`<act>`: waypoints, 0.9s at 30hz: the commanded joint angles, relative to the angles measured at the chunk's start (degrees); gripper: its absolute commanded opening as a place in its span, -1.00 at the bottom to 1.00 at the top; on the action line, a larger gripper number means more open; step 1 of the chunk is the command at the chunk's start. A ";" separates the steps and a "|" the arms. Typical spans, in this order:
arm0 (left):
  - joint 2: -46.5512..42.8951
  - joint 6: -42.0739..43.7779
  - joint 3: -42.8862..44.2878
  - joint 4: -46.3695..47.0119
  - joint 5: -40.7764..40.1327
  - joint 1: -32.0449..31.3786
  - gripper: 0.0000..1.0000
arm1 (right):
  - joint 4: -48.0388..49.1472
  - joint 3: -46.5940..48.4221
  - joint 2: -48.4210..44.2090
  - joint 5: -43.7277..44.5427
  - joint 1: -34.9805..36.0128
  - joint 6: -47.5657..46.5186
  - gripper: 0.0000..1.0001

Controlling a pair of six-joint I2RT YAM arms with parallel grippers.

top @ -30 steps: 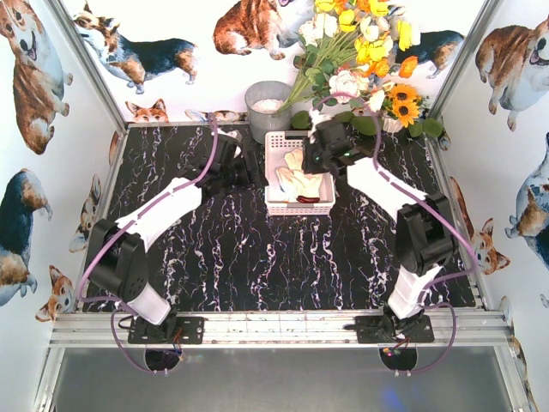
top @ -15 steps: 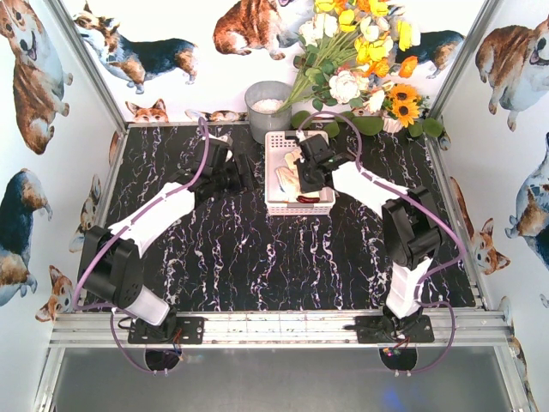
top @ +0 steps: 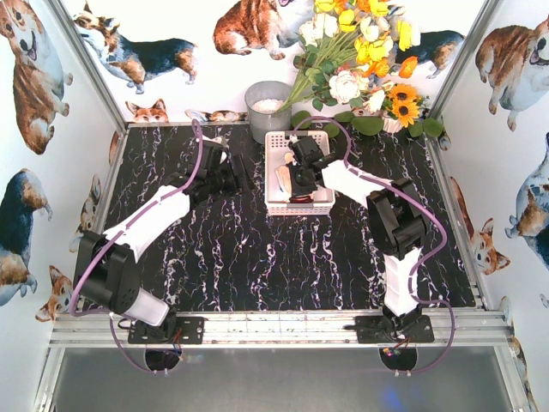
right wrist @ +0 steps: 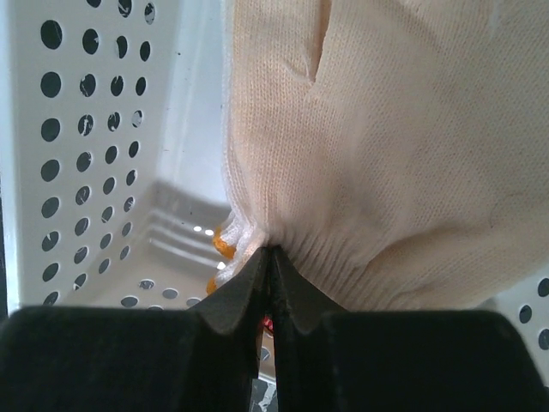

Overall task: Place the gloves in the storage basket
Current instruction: Place the glove in the bin, then reset both arms

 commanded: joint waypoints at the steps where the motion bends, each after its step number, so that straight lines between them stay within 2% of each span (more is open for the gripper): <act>1: -2.19 0.72 -0.79 0.80 -0.23 1.03 0.39 | 2.49 2.18 1.11 -1.22 0.27 1.28 -0.85; 2: -2.50 0.83 -0.82 0.88 -0.36 1.12 0.43 | 2.08 2.33 0.85 -1.23 0.35 1.35 -0.84; 4: -3.42 1.30 -1.02 1.04 -0.72 1.10 0.68 | 1.80 2.17 -1.13 -0.91 0.50 1.29 -0.80; 8: -6.09 2.84 -1.88 2.91 -1.61 1.11 1.00 | 1.58 1.24 -8.66 -0.62 0.58 0.37 -0.48; 11: -8.22 4.81 -1.88 4.24 -3.91 1.17 0.99 | 0.51 -0.05 -15.61 -0.16 0.54 -0.73 -0.13; 12: -8.59 5.59 -1.81 4.09 -5.29 1.13 0.99 | 0.33 -1.00 -18.05 0.57 0.50 -0.79 0.10; 13: -8.57 7.13 -1.36 3.50 -7.07 1.18 0.99 | 0.34 -2.35 -20.42 1.15 0.35 -0.89 0.23; 16: -8.10 10.25 -1.25 0.73 -13.81 1.16 0.99 | 1.93 -8.85 -28.29 3.84 -1.05 -0.93 0.55; 19: -11.43 12.59 -6.38 2.99 -21.93 2.88 0.99 | 4.88 -17.92 -37.06 3.14 -7.29 0.67 0.69; 23: -18.62 12.91 -16.32 8.21 -26.10 13.26 0.99 | 10.19 -30.20 -46.49 2.94 -17.36 0.94 0.80; 27: -26.18 14.42 -28.22 16.66 -38.76 18.25 0.99 | 18.16 -40.40 -52.70 4.13 -26.81 -0.60 0.86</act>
